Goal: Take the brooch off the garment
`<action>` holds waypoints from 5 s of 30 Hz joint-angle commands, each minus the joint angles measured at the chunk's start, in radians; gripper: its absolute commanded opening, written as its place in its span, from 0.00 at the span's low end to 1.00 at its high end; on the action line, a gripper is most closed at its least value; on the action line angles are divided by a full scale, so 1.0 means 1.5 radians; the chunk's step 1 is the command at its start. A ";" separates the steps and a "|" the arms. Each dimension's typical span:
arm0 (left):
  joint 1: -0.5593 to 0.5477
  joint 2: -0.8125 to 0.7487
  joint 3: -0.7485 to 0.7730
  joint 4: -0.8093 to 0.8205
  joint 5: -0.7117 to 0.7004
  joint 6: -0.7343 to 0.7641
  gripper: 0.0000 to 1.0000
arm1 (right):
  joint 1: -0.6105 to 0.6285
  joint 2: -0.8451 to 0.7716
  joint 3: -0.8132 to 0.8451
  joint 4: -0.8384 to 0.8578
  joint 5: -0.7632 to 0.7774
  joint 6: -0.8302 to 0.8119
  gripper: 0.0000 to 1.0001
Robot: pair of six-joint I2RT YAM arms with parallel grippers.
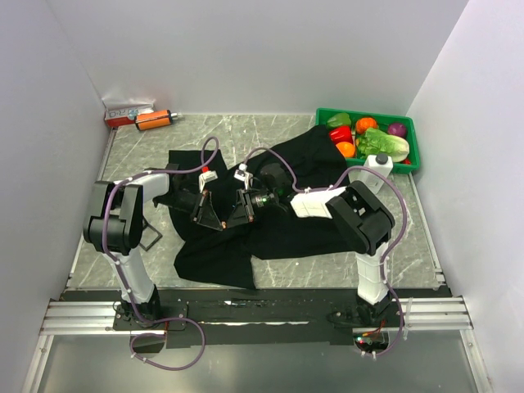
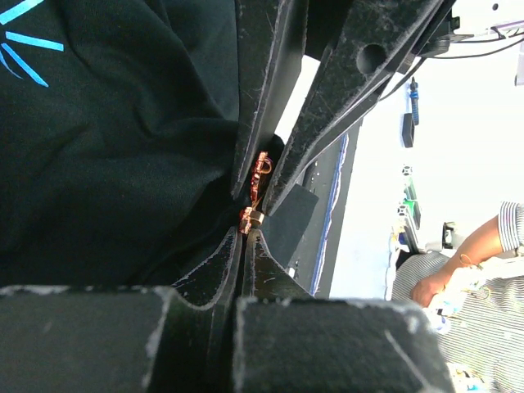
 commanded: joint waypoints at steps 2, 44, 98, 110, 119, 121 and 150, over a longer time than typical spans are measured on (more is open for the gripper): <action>0.000 -0.042 0.011 0.014 0.042 0.009 0.01 | -0.005 0.016 0.045 -0.018 0.006 0.010 0.17; -0.014 -0.077 0.008 0.006 0.012 0.031 0.01 | -0.015 0.001 0.098 -0.080 -0.066 -0.083 0.44; -0.012 -0.079 0.021 0.003 0.016 0.022 0.01 | 0.000 0.032 0.164 -0.253 -0.093 -0.187 0.33; -0.009 -0.082 0.014 0.019 0.004 0.015 0.01 | -0.018 0.024 0.146 -0.229 -0.098 -0.164 0.34; -0.009 -0.093 0.013 0.006 0.000 0.027 0.01 | -0.049 -0.010 0.089 -0.046 -0.165 -0.019 0.41; -0.009 -0.094 0.012 0.003 -0.002 0.030 0.01 | -0.053 -0.012 0.099 -0.081 -0.178 -0.038 0.41; -0.010 -0.172 0.019 0.023 -0.048 0.006 0.01 | -0.041 -0.034 0.228 -0.367 -0.112 -0.348 0.42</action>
